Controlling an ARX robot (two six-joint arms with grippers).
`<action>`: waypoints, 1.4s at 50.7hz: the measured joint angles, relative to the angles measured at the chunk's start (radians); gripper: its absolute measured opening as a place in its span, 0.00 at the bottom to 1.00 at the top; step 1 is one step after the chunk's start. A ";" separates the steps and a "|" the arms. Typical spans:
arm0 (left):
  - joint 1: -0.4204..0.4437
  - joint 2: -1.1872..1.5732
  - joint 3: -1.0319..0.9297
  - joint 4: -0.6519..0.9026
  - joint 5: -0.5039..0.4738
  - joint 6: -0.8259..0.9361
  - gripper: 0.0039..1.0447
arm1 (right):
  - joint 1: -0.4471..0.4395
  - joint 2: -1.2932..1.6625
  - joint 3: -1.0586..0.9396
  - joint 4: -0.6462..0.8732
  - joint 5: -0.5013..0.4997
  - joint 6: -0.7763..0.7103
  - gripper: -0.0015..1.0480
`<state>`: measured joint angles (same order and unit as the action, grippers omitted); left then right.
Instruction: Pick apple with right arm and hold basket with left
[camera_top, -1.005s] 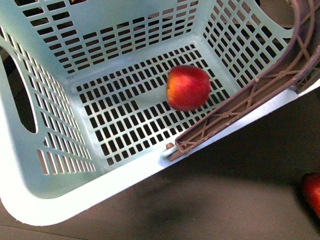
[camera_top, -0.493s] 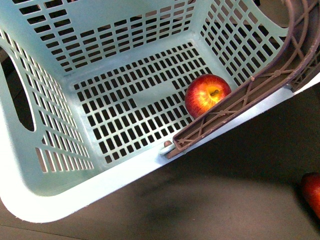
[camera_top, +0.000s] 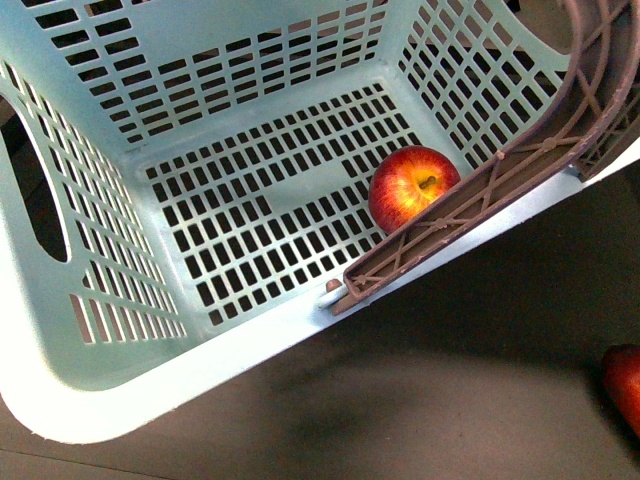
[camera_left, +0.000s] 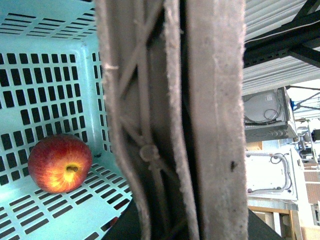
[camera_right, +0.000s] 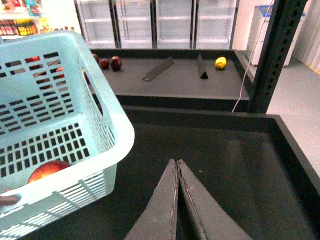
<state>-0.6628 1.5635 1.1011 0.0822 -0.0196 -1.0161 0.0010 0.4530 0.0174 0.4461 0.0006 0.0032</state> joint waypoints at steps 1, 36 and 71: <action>0.000 0.000 0.000 0.000 0.000 0.001 0.15 | 0.000 -0.006 0.000 -0.005 0.001 0.000 0.02; 0.000 0.000 0.000 0.000 0.000 0.001 0.15 | 0.000 -0.254 0.000 -0.247 0.001 0.000 0.02; 0.000 0.000 0.000 0.000 0.000 0.001 0.15 | 0.000 -0.446 0.000 -0.445 0.002 0.000 0.38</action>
<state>-0.6628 1.5639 1.1011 0.0822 -0.0193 -1.0153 0.0010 0.0067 0.0174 0.0013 0.0021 0.0029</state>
